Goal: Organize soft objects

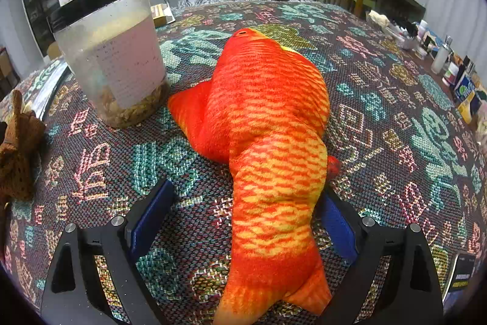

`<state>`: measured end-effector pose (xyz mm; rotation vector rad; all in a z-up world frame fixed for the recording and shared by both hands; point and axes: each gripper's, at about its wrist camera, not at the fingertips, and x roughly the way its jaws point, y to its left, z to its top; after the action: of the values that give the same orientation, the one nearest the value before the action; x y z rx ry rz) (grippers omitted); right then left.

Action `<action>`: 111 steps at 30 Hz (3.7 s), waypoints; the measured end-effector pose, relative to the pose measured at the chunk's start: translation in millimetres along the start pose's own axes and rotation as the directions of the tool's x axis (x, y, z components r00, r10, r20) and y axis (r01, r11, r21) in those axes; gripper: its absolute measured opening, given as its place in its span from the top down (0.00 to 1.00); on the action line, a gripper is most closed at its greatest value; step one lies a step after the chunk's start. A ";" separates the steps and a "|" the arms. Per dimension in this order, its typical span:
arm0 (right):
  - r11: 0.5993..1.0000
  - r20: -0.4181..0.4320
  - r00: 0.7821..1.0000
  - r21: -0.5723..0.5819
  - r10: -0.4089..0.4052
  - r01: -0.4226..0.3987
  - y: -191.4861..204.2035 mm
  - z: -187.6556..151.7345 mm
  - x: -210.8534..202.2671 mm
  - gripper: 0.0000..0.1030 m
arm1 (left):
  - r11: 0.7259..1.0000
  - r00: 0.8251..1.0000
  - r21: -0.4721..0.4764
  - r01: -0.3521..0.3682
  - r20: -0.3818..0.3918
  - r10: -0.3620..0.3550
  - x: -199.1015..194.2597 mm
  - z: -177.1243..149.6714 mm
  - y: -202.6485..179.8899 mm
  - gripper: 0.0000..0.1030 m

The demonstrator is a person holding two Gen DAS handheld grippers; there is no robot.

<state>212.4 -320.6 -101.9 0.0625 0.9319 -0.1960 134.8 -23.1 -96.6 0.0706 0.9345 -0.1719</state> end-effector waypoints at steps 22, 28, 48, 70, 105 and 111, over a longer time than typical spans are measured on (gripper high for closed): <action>1.000 0.000 1.000 0.000 0.000 0.000 -0.1 -0.2 0.0 0.09 | 1.000 1.000 -0.001 -0.001 0.000 0.001 -0.1 -0.1 0.1 0.00; 1.000 0.000 1.000 0.000 0.000 0.000 -0.2 -0.1 0.2 0.09 | 0.995 0.994 -0.058 0.084 -0.070 -0.088 -9.3 16.3 -1.3 0.02; 0.992 -0.219 0.972 -0.065 0.090 -0.106 -15.9 67.0 31.1 0.18 | 0.990 0.971 0.051 -0.129 -0.195 0.136 98.3 178.4 -30.1 0.20; 0.717 -0.047 0.749 -0.255 0.661 -0.649 232.5 28.6 -249.7 0.61 | 0.961 0.990 -0.247 -0.127 0.023 0.137 -192.4 66.2 222.7 0.36; 0.988 0.009 0.993 -0.109 0.114 -0.112 114.1 -108.5 -91.4 0.16 | 1.000 0.999 -0.016 -0.017 -0.032 0.017 -34.3 -40.2 48.3 0.03; 0.988 0.015 0.995 -0.121 0.104 -0.101 118.9 -109.7 -86.8 0.13 | 0.999 0.999 -0.032 -0.030 0.014 0.031 -29.4 -42.3 48.2 0.00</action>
<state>98.5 -176.8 -101.3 -0.0028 0.9153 -0.0453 92.7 33.4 -98.7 0.0544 0.9209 -0.1294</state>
